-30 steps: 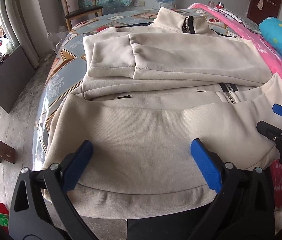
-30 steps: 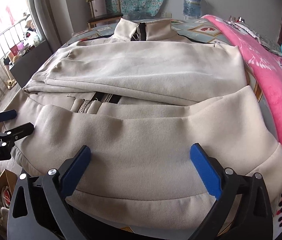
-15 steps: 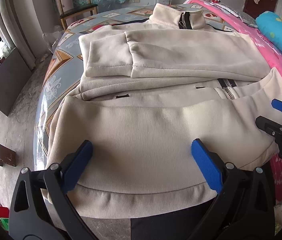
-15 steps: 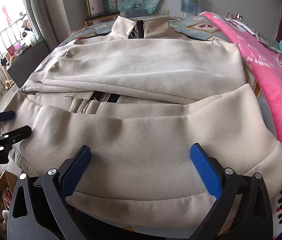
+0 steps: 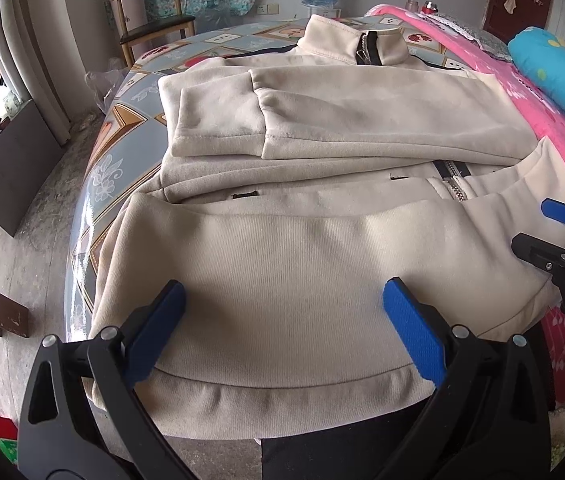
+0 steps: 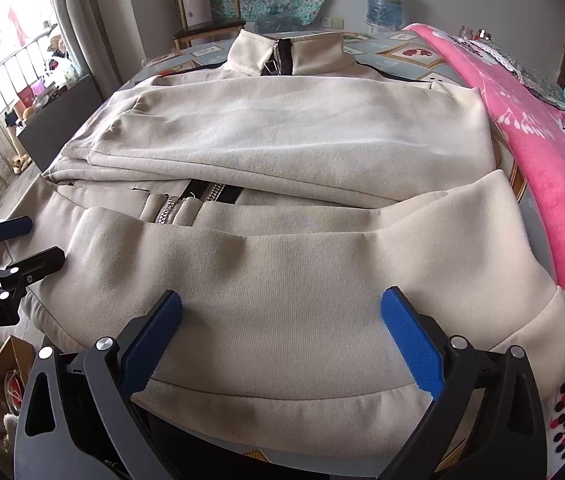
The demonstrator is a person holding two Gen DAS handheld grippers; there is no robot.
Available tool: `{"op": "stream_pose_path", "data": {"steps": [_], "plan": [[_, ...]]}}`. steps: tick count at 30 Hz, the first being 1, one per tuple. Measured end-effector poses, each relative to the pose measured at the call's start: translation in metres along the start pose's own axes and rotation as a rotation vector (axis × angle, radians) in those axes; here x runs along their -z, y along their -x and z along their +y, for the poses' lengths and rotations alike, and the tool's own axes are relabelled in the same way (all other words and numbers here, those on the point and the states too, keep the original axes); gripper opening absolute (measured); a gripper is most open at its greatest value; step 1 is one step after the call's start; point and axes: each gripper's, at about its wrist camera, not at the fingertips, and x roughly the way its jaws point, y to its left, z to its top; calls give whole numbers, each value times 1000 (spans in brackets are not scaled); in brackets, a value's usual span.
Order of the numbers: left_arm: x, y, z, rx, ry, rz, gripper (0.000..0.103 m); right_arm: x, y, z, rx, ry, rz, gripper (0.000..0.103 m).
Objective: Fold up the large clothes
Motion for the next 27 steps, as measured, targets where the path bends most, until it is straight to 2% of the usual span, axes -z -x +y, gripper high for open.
{"op": "stream_pose_path", "data": {"steps": [7,12,17,18,19,21,24,27], "plan": [[6,7,2,38,-35,-47,96,-6,1,-5,-48,0,42,97],[4,29,1,152,-15,-124,96,-9,16,-7,-100,-16,15,97],[-2,29,-7,151,-24,-135,95,-14,24,14,-142,38,3,97],[-3,27,-9,147,-30,-128,89,-16,23,17,-150,41,5,97],[-4,23,-12,138,-39,-117,78,-17,21,21,-155,43,6,94],[-4,12,-17,100,-65,-78,71,-19,16,23,-147,41,17,89],[0,6,-22,69,-105,-77,69,-17,1,26,-127,39,71,77],[1,5,-22,66,-115,-81,66,-14,2,32,-97,77,66,71]]}}
